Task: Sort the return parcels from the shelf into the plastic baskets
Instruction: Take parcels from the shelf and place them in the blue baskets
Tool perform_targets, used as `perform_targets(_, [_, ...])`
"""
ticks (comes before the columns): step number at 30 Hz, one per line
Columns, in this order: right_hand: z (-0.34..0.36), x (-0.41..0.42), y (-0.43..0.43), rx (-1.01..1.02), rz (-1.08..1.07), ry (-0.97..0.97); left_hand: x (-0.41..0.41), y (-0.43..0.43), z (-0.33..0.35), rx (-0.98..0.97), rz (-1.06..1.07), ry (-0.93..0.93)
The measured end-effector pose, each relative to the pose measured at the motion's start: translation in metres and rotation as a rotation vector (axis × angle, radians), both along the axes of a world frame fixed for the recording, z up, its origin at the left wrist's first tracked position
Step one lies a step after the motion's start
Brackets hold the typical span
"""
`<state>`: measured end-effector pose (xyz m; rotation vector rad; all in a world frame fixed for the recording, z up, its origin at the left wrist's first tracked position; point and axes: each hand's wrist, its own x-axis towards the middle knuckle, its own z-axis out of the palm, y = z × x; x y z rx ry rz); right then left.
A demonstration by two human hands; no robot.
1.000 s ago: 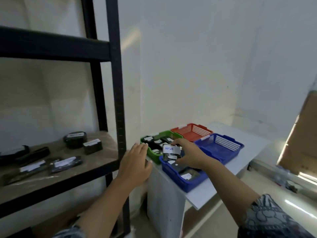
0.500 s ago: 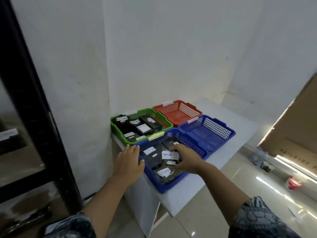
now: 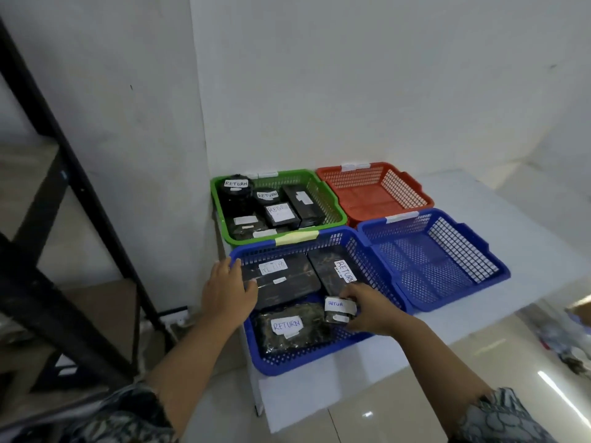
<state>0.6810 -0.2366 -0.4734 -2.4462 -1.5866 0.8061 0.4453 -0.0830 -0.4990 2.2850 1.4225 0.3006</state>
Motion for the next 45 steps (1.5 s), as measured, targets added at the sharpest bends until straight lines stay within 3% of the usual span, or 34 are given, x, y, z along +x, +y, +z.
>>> perform_targets(7, [-0.009,0.047,0.001,-0.193,0.107,0.247,0.039,-0.017,-0.017,-0.109,0.232,-0.057])
perform_targets(22, [-0.023,0.089,0.007,-0.257,0.122,0.501,0.046,-0.028,-0.034,0.135,0.298,0.012])
perform_targets(34, [-0.009,0.084,0.017,-0.339,0.228,0.432,0.047,-0.031,-0.034,0.177,0.31,0.078])
perform_targets(38, [-0.012,0.082,0.014,-0.303,0.204,0.425,0.048,-0.031,-0.033,0.182,0.307,0.093])
perform_targets(45, [-0.032,0.079,0.007,-0.153,0.14,0.213,0.049,-0.031,-0.033,0.18,0.309,0.11])
